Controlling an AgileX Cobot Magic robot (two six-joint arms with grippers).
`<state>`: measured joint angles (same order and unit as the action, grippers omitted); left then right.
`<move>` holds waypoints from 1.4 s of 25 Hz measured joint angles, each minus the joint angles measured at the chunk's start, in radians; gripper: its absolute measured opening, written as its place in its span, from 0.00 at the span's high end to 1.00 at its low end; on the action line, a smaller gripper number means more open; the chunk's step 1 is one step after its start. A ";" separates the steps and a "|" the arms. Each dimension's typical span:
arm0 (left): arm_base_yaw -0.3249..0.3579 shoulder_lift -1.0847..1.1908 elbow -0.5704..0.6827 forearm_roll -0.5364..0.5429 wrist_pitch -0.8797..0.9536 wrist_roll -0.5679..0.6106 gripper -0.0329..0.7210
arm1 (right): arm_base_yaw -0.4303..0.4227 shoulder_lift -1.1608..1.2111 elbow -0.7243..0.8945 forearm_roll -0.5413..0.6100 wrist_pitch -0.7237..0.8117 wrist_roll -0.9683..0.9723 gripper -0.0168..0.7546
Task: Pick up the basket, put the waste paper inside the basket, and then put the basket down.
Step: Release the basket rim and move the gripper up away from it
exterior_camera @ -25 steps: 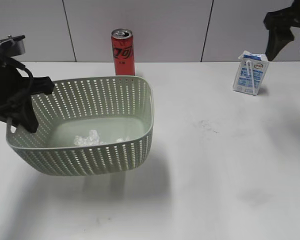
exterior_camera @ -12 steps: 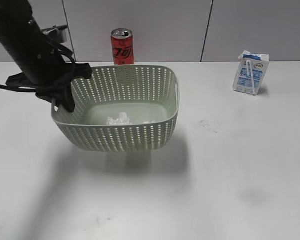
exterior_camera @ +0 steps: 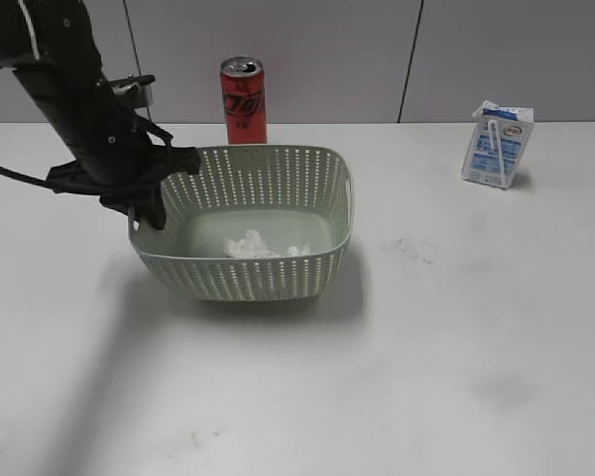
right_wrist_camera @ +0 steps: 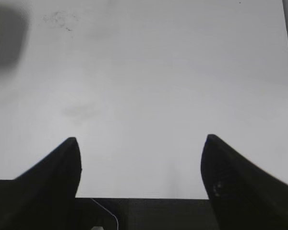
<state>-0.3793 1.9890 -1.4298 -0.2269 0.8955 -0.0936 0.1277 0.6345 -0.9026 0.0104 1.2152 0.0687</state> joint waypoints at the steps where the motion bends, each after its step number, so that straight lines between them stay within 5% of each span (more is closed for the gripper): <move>1: 0.000 0.008 0.000 0.001 -0.005 0.000 0.95 | 0.000 -0.055 0.030 -0.010 0.000 0.000 0.22; 14: 0.000 0.030 -0.002 0.011 -0.056 0.000 0.95 | 0.000 -0.624 0.315 -0.026 -0.046 0.003 0.24; 27: -0.001 0.038 -0.003 0.036 -0.061 0.000 0.92 | 0.000 -0.640 0.402 -0.026 -0.160 -0.005 0.26; 30: -0.001 0.038 -0.003 0.036 -0.062 -0.002 0.82 | 0.000 -0.640 0.402 -0.026 -0.160 -0.005 0.26; 35: -0.001 0.038 -0.005 0.035 -0.060 -0.003 0.33 | 0.000 -0.640 0.402 -0.025 -0.161 -0.005 0.26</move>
<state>-0.3802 2.0273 -1.4347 -0.1923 0.8356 -0.0965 0.1277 -0.0051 -0.5006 -0.0148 1.0542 0.0640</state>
